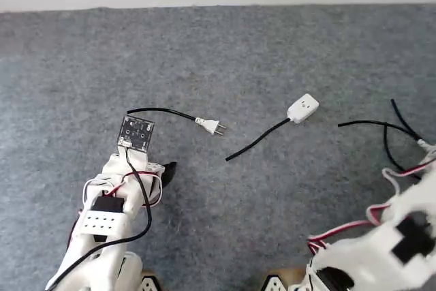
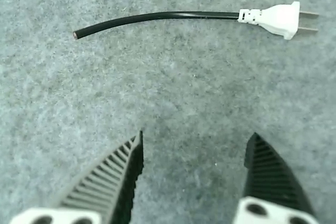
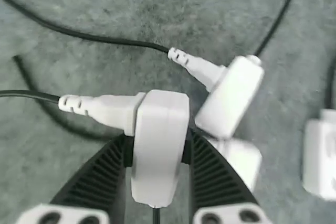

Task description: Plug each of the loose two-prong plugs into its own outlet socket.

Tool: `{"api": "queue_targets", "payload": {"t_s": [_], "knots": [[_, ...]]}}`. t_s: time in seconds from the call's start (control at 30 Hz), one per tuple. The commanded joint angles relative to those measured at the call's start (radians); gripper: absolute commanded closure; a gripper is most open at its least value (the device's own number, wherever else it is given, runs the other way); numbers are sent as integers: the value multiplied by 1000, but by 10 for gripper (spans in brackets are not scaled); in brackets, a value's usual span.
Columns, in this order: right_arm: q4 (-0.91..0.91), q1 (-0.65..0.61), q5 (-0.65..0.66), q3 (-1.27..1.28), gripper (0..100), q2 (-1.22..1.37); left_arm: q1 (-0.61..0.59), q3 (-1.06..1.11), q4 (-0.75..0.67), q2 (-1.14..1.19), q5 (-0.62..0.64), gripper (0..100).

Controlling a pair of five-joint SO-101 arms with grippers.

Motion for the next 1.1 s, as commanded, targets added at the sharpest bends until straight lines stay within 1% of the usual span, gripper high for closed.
{"api": "queue_targets", "payload": {"t_s": [0.0, 0.07, 0.13, 0.27, 0.37, 0.5, 0.57, 0.63, 0.7, 0.8, 0.97, 1.07], "knots": [[-4, 10, 37, -170, 898, 119, -6, -12, -18, -3, 11, 695], [68, 8, 34, -250, 829, 177, -6, -12, -18, -2, 11, 695], [147, 7, 34, -325, 798, 220, -6, -12, -18, -2, 11, 695], [291, 4, 25, -485, 793, 252, -6, -12, -18, -2, 11, 695], [424, -31, -25, -652, 791, 240, -6, -10, -18, -2, 9, 695], [638, -122, -75, -878, 793, 197, -6, -8, -18, -3, 9, 695], [736, -191, -110, -954, 794, 186, -6, -8, -18, -5, 9, 695], [803, -278, -147, -976, 794, 183, -6, -8, -18, -5, 9, 695], [828, -374, -180, -961, 794, 186, -6, -8, -18, -5, 9, 695], [789, -484, -261, -914, 794, 229, -6, -8, -18, -5, 9, 695], [690, -611, -402, -905, 794, 358, -6, -8, -18, -5, 9, 695], [634, -690, -462, -905, 794, 430, -6, -8, -18, -5, 9, 695]]}}
